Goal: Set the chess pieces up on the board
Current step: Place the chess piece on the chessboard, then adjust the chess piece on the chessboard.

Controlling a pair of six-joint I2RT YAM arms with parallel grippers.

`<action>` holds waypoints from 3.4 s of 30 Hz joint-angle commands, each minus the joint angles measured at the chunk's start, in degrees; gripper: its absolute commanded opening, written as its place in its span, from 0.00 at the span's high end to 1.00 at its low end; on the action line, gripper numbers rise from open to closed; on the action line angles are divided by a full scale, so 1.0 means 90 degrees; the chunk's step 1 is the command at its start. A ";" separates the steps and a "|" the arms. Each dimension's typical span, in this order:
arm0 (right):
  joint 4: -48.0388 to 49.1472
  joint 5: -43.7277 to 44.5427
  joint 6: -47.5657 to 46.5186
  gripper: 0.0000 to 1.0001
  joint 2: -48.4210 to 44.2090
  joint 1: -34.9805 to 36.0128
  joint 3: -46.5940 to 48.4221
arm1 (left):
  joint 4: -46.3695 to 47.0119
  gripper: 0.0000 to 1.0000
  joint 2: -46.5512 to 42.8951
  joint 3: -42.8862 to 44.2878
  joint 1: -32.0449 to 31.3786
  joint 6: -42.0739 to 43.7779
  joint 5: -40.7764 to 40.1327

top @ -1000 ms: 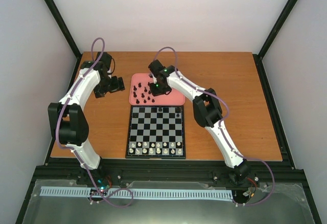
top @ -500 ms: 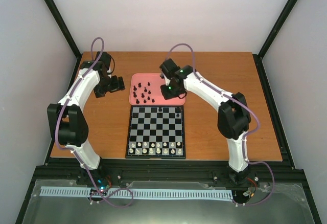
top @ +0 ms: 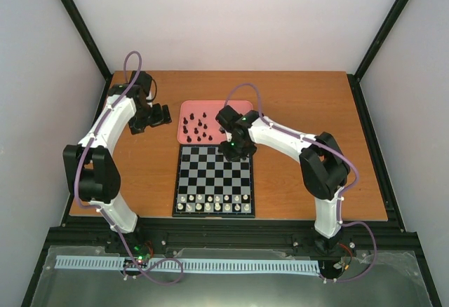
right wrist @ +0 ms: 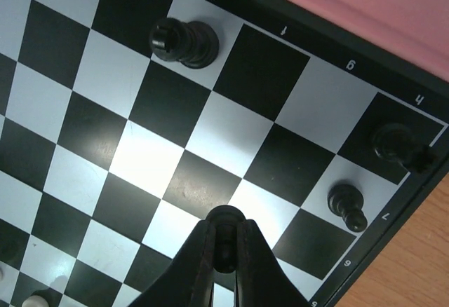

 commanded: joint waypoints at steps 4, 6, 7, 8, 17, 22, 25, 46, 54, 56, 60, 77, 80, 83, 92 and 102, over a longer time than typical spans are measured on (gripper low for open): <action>0.0194 0.0109 0.0124 0.95 0.0135 -0.0043 0.0019 | 0.0098 0.00 -0.0229 -0.0037 -0.0013 -0.0092 0.0039; 0.0168 0.0126 0.0090 0.95 0.0200 -0.0074 0.0062 | 0.0103 0.00 -0.0237 -0.0064 -0.0007 -0.0087 0.0036; 0.0141 0.0154 0.0096 0.95 0.0239 -0.0092 0.0063 | 0.0104 0.00 -0.0236 -0.0068 -0.0008 -0.0088 0.0035; 0.0137 0.0177 0.0098 0.95 0.0253 -0.0119 0.0059 | 0.0104 0.00 -0.0228 -0.0069 -0.0009 -0.0087 0.0030; 0.0176 0.0068 -0.0009 0.95 0.0415 -0.0363 0.0100 | 0.0104 0.00 -0.0172 -0.0050 -0.0012 -0.0079 -0.0002; 0.0171 -0.0035 -0.0074 0.95 0.0509 -0.0373 0.0103 | 0.0110 0.00 -0.0123 -0.0042 -0.0009 -0.0077 -0.0011; 0.0174 -0.0038 -0.0091 0.95 0.0557 -0.0382 0.0124 | 0.0123 0.00 -0.0096 -0.0033 -0.0014 -0.0077 -0.0014; 0.0073 -0.0108 -0.0146 0.90 0.0667 -0.0390 0.0228 | 0.0143 0.00 -0.0041 -0.0049 -0.0015 -0.0075 0.0027; 0.0091 -0.0115 -0.0086 0.88 0.0499 -0.0398 0.0151 | 0.0133 0.00 -0.0066 -0.0046 -0.0016 -0.0078 0.0049; 0.0129 -0.0120 -0.0086 0.84 0.0403 -0.0393 0.0120 | 0.0141 0.00 -0.0077 -0.0059 -0.0007 -0.0077 0.0046; 0.0129 -0.0151 -0.0101 0.79 0.0182 -0.0393 0.0209 | 0.0133 0.00 -0.0117 -0.0063 -0.0016 -0.0082 0.0049; -0.0196 -0.0238 -0.0186 0.73 -0.0023 -0.0393 0.0991 | 0.0113 0.00 -0.0246 -0.0099 -0.0011 -0.0070 0.0044; -0.0131 -0.0541 -0.0156 0.86 0.0114 -0.0390 0.0873 | 0.0123 0.00 -0.0253 -0.0128 -0.0012 -0.0067 0.0032; -0.0054 -0.0715 -0.0166 0.89 0.0226 -0.0393 0.0734 | 0.0130 0.00 -0.0259 -0.0152 -0.0008 -0.0067 0.0000; -0.0081 -0.0927 -0.0197 0.89 0.0553 -0.0334 0.0595 | 0.0134 0.00 -0.0148 -0.0103 -0.0009 -0.0067 -0.0012; -0.0290 -0.0525 -0.0213 0.89 0.0730 -0.0334 0.0656 | 0.0132 0.00 -0.0052 -0.0056 -0.0013 -0.0068 -0.0001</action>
